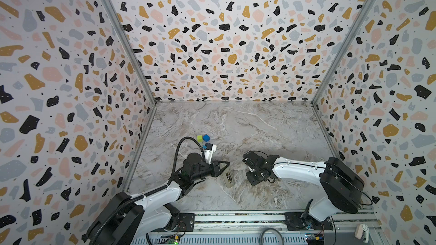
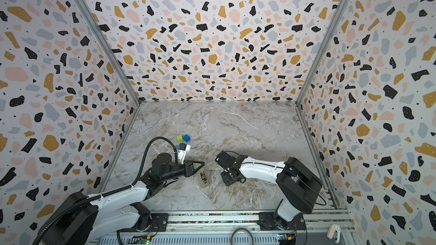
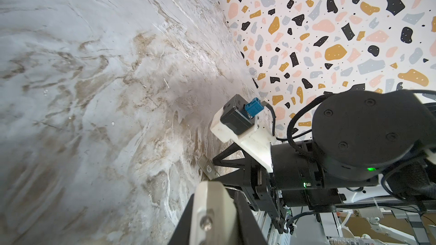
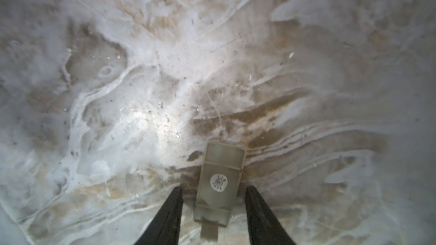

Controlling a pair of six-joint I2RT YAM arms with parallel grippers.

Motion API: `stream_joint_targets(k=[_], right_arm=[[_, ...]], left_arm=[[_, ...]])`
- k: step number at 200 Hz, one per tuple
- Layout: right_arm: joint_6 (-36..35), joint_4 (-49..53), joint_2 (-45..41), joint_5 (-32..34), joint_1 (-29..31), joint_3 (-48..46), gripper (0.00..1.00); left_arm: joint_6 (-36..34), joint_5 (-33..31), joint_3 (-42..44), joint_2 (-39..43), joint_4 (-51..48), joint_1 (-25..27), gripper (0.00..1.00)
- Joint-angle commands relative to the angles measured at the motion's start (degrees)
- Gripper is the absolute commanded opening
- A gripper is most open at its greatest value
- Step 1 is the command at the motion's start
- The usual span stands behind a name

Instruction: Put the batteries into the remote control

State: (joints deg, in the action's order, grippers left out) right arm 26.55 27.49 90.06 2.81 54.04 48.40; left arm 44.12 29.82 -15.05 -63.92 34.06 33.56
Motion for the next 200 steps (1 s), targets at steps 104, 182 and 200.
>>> stream_joint_targets(k=[104,182,200], right_arm=[[0.65,-0.60,-1.20,-0.43,0.71,0.46,0.44],[0.53,-1.19,-0.05,-0.29,0.54,-0.80,0.44],[0.44,-1.53,0.19,-0.52,0.32,-1.19,0.44]], left_arm=[[-0.69,0.05,-1.30,1.08,2.17,0.28,0.00],[-0.67,0.01,-1.30,1.12,2.18,0.34,0.00],[-0.71,-0.01,-1.21,1.17,2.22,0.33,0.00]])
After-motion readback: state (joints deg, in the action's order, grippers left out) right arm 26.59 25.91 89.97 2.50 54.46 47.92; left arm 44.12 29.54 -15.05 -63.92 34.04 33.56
